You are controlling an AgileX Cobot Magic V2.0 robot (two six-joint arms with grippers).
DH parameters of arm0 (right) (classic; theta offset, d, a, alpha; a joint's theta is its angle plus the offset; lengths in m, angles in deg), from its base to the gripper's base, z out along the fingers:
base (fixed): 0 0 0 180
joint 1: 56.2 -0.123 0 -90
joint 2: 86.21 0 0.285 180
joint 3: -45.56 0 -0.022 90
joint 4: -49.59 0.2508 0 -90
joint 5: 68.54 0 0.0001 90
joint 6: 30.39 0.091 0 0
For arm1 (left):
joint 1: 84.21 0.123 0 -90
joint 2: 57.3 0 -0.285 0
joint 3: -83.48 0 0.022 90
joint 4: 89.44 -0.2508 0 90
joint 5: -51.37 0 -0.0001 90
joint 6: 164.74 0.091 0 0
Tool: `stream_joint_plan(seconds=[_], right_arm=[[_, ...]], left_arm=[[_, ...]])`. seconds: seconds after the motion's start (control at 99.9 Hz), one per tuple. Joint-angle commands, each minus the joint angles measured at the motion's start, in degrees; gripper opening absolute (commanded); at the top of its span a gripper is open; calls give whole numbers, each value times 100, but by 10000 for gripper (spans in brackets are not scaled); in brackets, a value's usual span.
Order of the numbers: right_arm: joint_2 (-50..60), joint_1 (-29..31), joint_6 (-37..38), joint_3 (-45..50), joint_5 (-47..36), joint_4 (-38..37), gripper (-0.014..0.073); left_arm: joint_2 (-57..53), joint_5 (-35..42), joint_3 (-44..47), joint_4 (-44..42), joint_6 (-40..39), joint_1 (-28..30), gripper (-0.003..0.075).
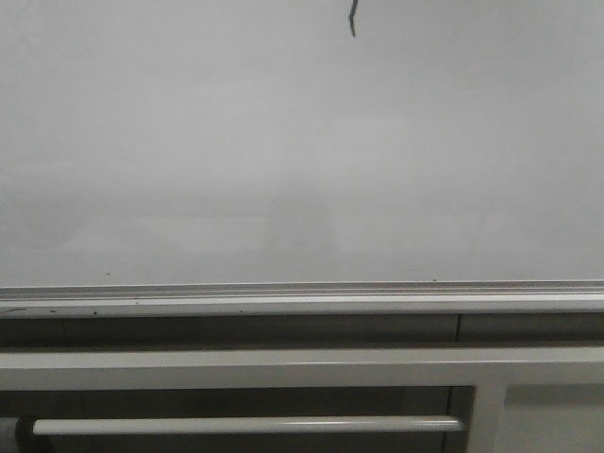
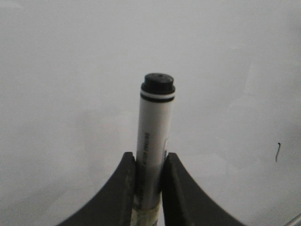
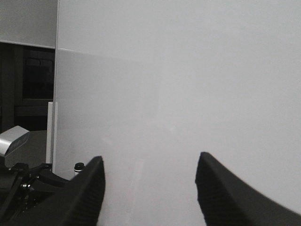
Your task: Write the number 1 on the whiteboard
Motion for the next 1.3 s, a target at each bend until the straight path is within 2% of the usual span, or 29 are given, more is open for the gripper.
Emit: stream_joint_plan(seconds=[0.0,0.26,1.292], right_arm=[[42,11,-29,-198,100,189,386],[42,11,-29,-198,100,189,386],[42,11,-29,-198,110,189,386]], left_arm=[[73,377,-170,193,-32,-8,-20],[223,763,-170,182,-6,-8,-20],[707,1092,-170,207,190,-8,-20]])
